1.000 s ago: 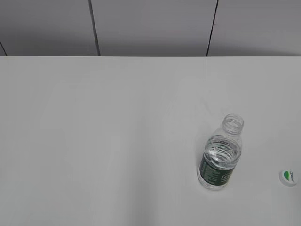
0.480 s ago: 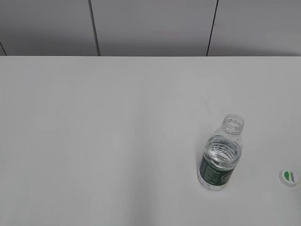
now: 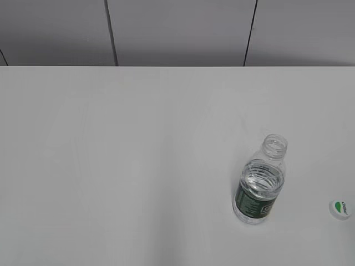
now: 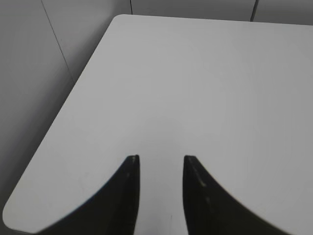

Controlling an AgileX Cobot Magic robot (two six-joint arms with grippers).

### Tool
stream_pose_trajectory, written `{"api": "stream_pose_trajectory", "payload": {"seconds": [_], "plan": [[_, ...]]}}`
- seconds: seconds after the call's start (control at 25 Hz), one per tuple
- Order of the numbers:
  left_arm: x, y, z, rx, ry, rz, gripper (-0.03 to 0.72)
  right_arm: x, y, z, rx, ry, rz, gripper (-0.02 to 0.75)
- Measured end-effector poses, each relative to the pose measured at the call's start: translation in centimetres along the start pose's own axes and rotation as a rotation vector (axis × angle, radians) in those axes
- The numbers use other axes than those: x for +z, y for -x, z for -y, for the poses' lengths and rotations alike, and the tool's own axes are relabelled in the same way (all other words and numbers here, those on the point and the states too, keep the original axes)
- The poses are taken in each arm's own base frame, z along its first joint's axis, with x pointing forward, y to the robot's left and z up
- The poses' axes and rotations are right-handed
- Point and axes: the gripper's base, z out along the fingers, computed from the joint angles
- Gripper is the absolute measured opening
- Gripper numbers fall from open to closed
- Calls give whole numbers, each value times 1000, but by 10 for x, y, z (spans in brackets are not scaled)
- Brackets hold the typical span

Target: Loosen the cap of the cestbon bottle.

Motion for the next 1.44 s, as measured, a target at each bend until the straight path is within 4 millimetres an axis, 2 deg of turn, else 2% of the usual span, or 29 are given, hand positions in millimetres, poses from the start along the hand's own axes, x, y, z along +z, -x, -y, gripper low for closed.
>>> {"api": "stream_pose_trajectory", "payload": {"seconds": [0.28, 0.56, 1.44], "plan": [[0, 0, 1, -3, -13, -1, 241, 0, 0, 0, 0, 0, 0, 375], [0, -1, 8, 66, -88, -4, 241, 0, 0, 0, 0, 1, 0, 375], [0, -1, 8, 76, -92, -4, 241, 0, 0, 0, 0, 1, 1, 375]]}}
